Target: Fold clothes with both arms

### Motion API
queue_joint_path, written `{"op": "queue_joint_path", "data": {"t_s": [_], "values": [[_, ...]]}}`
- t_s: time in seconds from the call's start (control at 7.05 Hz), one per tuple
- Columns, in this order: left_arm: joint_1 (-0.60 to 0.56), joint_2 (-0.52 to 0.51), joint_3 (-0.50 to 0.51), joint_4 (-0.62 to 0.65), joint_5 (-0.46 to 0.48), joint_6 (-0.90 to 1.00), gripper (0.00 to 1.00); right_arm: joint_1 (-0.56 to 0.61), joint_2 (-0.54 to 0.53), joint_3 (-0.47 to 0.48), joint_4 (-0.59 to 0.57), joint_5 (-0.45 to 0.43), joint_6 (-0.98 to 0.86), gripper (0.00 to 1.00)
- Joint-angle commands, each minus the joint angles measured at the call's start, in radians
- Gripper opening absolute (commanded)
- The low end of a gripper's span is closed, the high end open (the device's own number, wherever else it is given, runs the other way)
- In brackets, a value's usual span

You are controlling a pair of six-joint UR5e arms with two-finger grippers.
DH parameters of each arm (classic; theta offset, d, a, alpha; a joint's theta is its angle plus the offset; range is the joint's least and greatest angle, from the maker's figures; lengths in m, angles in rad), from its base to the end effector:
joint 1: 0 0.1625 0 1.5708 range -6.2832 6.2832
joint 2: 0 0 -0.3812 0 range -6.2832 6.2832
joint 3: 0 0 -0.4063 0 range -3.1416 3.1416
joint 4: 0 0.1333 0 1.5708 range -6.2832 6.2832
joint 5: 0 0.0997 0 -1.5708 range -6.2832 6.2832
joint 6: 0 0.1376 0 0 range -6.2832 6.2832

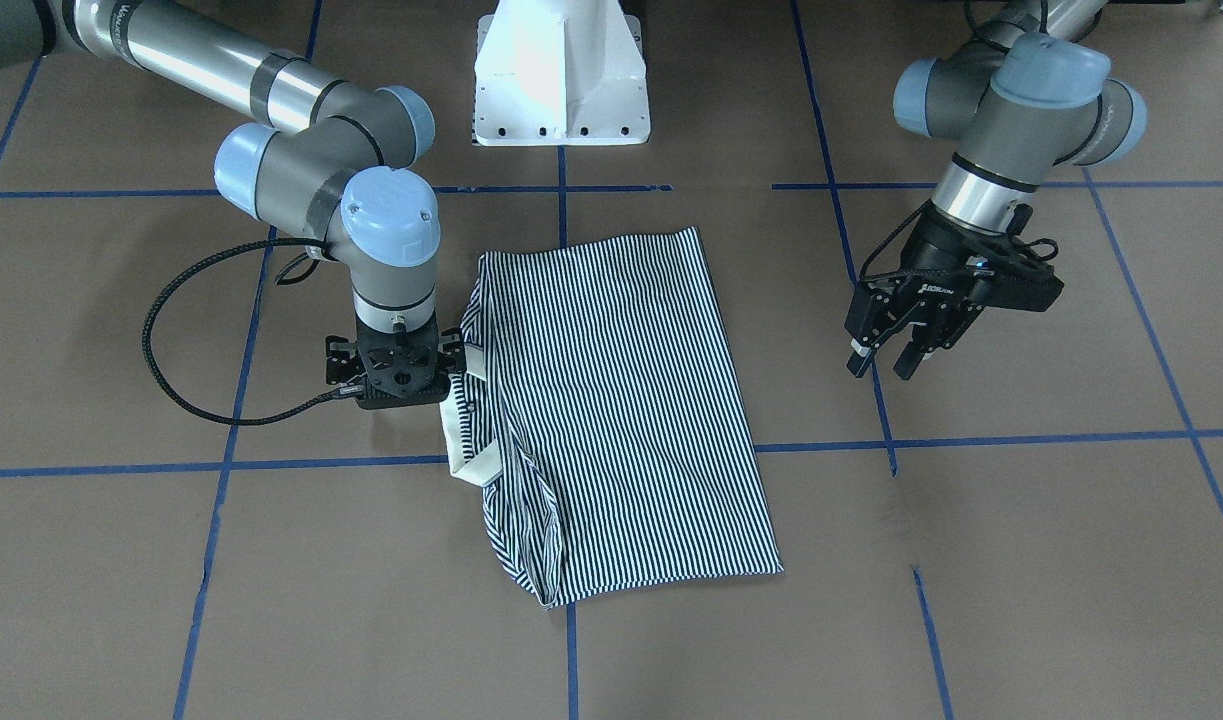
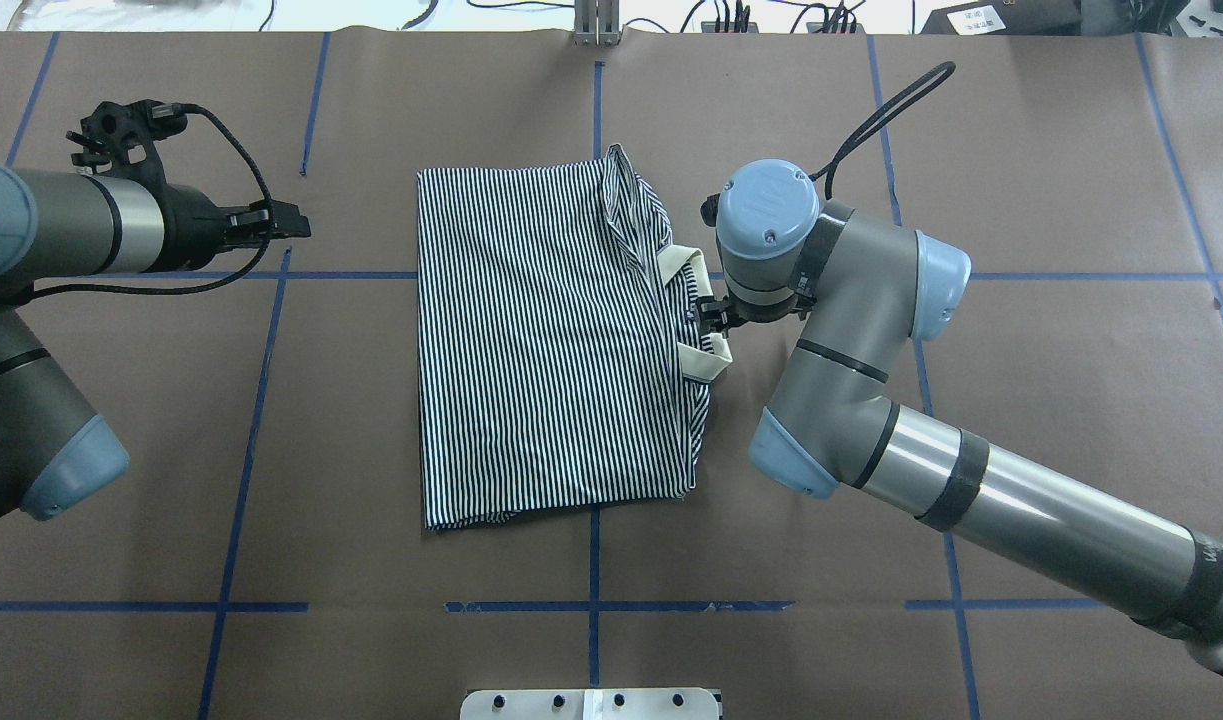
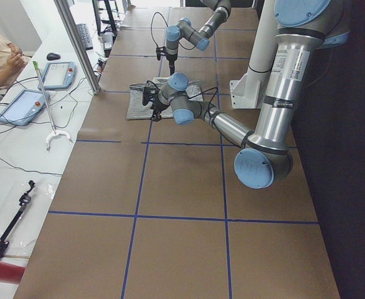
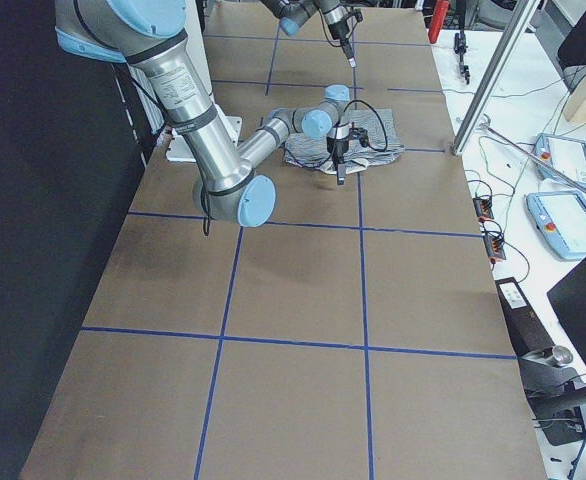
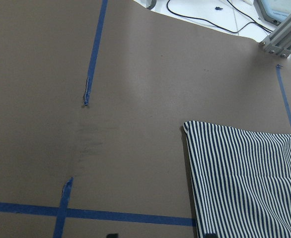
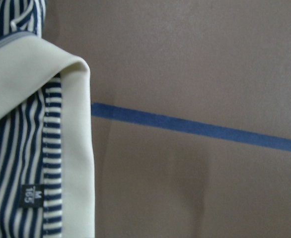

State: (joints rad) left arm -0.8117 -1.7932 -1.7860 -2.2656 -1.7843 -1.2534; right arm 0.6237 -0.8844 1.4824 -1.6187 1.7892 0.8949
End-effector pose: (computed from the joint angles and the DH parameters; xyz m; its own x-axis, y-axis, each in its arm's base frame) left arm 0.3485 -0.5187 0.3289 0.4576 -0.0392 -0.8883 0.4569 0.8674 0.1971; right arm -0.5342 -0.5119 0.2910 0.8390 -0.1487 0.5234 0.0598 0.9813 0.1829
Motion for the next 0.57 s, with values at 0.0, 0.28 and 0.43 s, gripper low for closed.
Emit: {"op": "queue_joint_path", "data": {"t_s": [0.0,0.28,0.43], "values": [[-0.001,0.0,-0.003,0.0,0.0,0.0,0.66,0.008,0.2,-0.193,0.013,-0.002,0.077,1.0],[-0.001,0.02,-0.012,0.0,-0.001,0.0,0.66,0.007,0.3,-0.395,0.191,-0.005,0.155,1.0],[0.0,0.02,-0.012,0.0,-0.001,0.0,0.66,0.007,0.347,-0.463,0.209,-0.007,0.159,1.0]]}}
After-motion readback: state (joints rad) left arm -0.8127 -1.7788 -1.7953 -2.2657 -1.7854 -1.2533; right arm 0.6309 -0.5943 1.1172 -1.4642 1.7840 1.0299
